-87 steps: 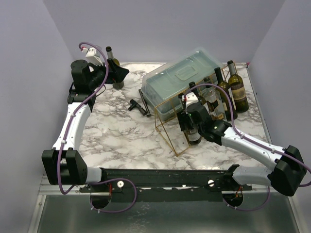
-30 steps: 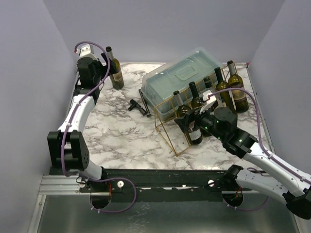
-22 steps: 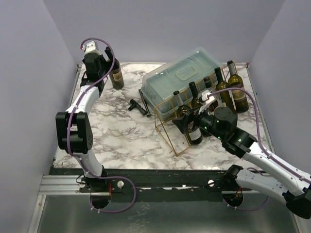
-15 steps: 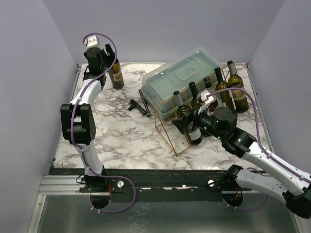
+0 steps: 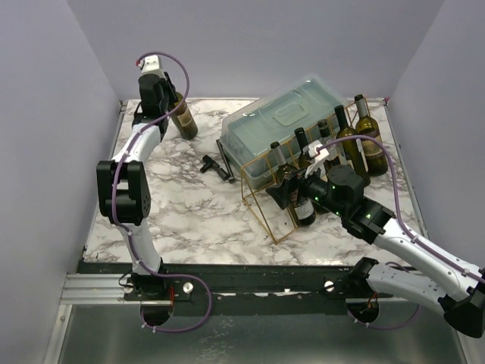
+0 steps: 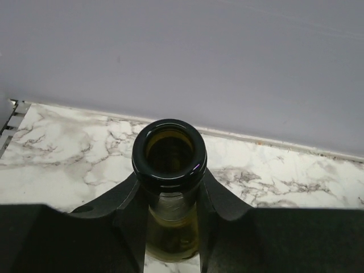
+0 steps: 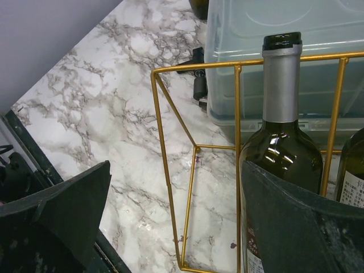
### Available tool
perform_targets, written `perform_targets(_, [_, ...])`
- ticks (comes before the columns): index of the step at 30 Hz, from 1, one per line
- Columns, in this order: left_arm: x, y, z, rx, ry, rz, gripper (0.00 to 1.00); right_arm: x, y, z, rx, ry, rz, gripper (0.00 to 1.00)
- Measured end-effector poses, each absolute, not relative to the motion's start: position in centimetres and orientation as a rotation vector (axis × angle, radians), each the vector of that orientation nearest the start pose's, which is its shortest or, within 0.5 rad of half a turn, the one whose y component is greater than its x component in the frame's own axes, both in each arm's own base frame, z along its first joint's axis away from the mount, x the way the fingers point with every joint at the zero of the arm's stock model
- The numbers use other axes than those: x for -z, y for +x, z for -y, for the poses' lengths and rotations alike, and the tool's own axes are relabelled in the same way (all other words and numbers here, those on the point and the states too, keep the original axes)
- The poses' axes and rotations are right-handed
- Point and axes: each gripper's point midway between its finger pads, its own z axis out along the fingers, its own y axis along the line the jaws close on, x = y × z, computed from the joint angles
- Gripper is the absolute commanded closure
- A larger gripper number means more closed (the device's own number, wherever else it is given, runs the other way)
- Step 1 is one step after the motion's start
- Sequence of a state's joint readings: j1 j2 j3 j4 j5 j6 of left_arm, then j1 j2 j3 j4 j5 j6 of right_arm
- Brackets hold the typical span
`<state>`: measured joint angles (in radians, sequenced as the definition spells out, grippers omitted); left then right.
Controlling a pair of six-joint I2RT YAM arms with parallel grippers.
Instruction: Put the wine bottle on the wine rack
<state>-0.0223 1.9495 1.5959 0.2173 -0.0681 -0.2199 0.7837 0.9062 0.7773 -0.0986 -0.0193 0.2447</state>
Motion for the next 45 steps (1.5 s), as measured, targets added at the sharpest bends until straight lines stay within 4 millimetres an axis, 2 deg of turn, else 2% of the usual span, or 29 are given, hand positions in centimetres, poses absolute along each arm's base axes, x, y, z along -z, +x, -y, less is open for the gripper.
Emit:
perform_targets(3, [-25.5,59.0,1.2,0.105,-0.197,-1.72,0.95,-25.3,23.3,-25.1,-0.744,-0.509,-1.795,0.0])
perform_targets(8, [-26.2,53.6,1.0,0.07,-0.183,-1.788,1.0,-25.0,23.2,-25.3,-0.757,-0.503,-1.811,0.0])
perform_targets(10, [-27.5,51.3,0.9,0.058,-0.183,-1.788,1.0,-24.7,23.1,-25.6,-0.772,-0.505,-1.824,0.0])
perform_targets(11, [-27.8,50.9,0.8,0.054,-0.183,-1.784,1.0,-24.5,23.0,-25.9,-0.789,-0.506,-1.841,0.0])
perform_targets(12, [-29.6,49.2,0.9,0.059,-0.18,-1.762,1.0,-24.4,23.0,-25.9,-0.79,-0.506,-1.842,0.0])
perform_targets(15, [-32.0,46.3,1.2,0.089,-0.164,-1.706,1.0,-24.0,22.6,-26.5,-0.832,-0.509,-1.867,0.0])
perform_targets(17, [-33.1,44.2,2.2,0.14,-0.124,-1.677,1.0,-23.8,22.3,-27.0,-0.868,-0.509,-1.882,0.0])
perform_targets(20, [-33.6,42.2,4.3,0.21,-0.04,-1.665,1.0,-23.3,21.8,-28.0,-0.94,-0.512,-1.91,0.0])
perform_targets(24, [-32.8,39.6,8.7,0.274,0.151,-1.688,1.0,-22.5,21.3,-29.5,-1.012,-0.531,-1.953,0.0])
perform_targets(25, [-32.6,39.2,9.2,0.278,0.18,-1.692,1.0,-22.4,21.3,-30.0,-1.02,-0.539,-1.962,0.0])
perform_targets(29, [-33.5,36.2,12.0,0.336,0.323,-1.656,1.0,-23.9,20.9,-32.5,-1.051,-0.598,-1.948,0.0])
perform_targets(33, [-35.0,35.1,12.4,0.354,0.353,-1.606,1.0,-26.8,20.5,-35.1,-1.07,-0.665,-1.871,0.0])
perform_targets(36, [-35.2,34.8,12.7,0.377,0.366,-1.599,1.0,-28.2,20.5,-36.6,-1.062,-0.708,-1.812,0.0])
perform_targets(40, [-35.2,34.4,13.3,0.42,0.377,-1.602,1.0,-29.3,21.5,-37.7,-1.03,-0.725,-1.739,0.0])
perform_targets(45, [-36.3,33.5,13.5,0.446,0.378,-1.573,1.0,-29.7,23.9,-39.6,-0.976,-0.728,-1.639,0.0])
